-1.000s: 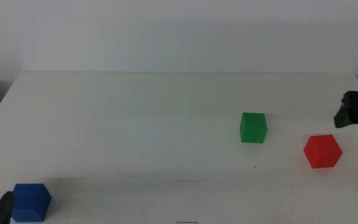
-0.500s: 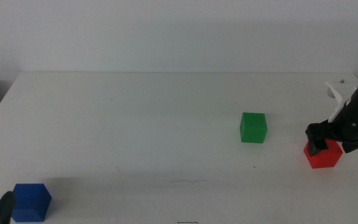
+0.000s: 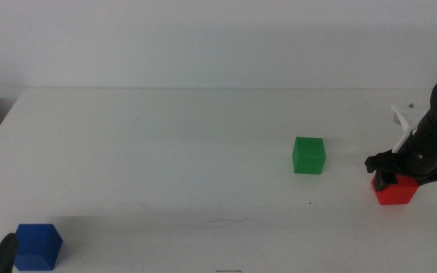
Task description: Stack red cubes first, then green, then blue cubes in a specific spot.
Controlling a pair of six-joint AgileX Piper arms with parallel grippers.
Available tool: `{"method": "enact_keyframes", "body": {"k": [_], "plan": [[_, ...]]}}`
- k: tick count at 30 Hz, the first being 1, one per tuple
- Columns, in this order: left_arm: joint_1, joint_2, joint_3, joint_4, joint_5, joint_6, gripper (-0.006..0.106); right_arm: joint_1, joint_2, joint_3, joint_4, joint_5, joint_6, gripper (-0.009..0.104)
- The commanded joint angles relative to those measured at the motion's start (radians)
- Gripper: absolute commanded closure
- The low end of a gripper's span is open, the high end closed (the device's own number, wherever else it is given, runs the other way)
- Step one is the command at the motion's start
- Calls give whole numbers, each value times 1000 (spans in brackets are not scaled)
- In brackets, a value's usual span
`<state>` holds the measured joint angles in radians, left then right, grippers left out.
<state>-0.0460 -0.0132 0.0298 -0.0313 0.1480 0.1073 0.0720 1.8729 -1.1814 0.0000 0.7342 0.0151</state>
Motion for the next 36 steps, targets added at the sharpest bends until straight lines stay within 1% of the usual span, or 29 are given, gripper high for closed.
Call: {"method": "enact_keyframes", "body": {"k": [1,4,7,9,12,15,18,21,26,36], "plan": [[-2,-21,-4,-4,-73,-4,11,22,-101,-14,-16,5,10,96],[-2,-21,-4,-4,-73,-4,11,95,-174,-19,-25,38,129,96],[-2,-21,-4,-4,-73,-4,11,203,-196,-87,-70,143,334,96],[-2,-21,-4,-4,-73,-4,11,287,-177,-138,-104,186,445,96],[-2,-21,-4,-4,-73,-4,11,430,-134,-199,-145,195,560,96],[-2,-21,-4,-4,-73,-4,11,534,-71,-266,-146,193,651,96],[-2,-21,-4,-4,-73,-4,11,606,1,-332,-153,190,737,96],[-2,-21,-4,-4,-73,-4,11,648,79,-407,-152,195,763,96],[-2,-21,-4,-4,-73,-4,11,673,169,-506,-131,207,763,96],[-2,-21,-4,-4,-73,-4,11,672,209,-520,-114,224,752,96]]}}
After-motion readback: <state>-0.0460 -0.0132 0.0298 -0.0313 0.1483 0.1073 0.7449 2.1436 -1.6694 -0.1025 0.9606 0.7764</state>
